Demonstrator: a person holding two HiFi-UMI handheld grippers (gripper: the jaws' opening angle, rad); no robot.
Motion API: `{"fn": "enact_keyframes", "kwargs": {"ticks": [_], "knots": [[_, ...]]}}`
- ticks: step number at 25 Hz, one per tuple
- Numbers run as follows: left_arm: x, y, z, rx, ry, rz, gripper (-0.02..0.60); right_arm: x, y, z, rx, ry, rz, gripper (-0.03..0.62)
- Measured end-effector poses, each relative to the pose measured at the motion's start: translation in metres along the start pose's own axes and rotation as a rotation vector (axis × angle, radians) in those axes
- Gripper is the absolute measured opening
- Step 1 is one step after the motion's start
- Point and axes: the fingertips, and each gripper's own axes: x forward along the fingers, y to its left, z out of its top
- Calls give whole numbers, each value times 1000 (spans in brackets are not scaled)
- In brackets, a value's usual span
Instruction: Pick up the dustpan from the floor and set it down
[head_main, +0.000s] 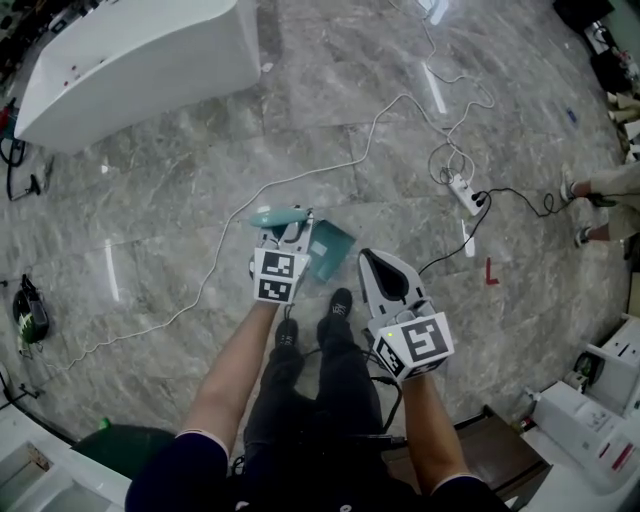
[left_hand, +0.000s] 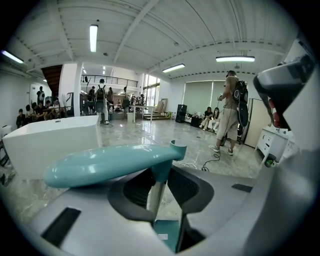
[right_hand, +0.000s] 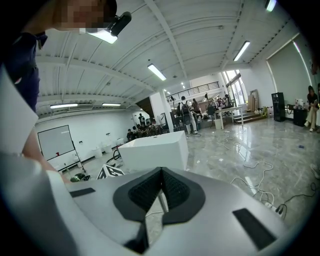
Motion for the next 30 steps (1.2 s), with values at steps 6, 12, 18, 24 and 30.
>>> {"fn": "enact_keyframes", "kwargs": {"ticks": [6, 12, 18, 24, 30], "knots": [[-45, -14, 28, 51, -44, -26, 107, -18, 18, 12, -5, -36, -13, 6], [-103, -28, 68, 73, -91, -41, 107, -42, 45, 39, -12, -97, -26, 6], [-160, -38, 114, 82, -145, -62, 107, -66, 74, 74, -36, -170, -29, 6], [-224, -50, 173, 127, -246, -99, 107, -92, 107, 112, -78, -249, -33, 6], [-268, -68, 208, 165, -307, -139, 107, -116, 132, 131, -108, -307, -39, 6]]}}
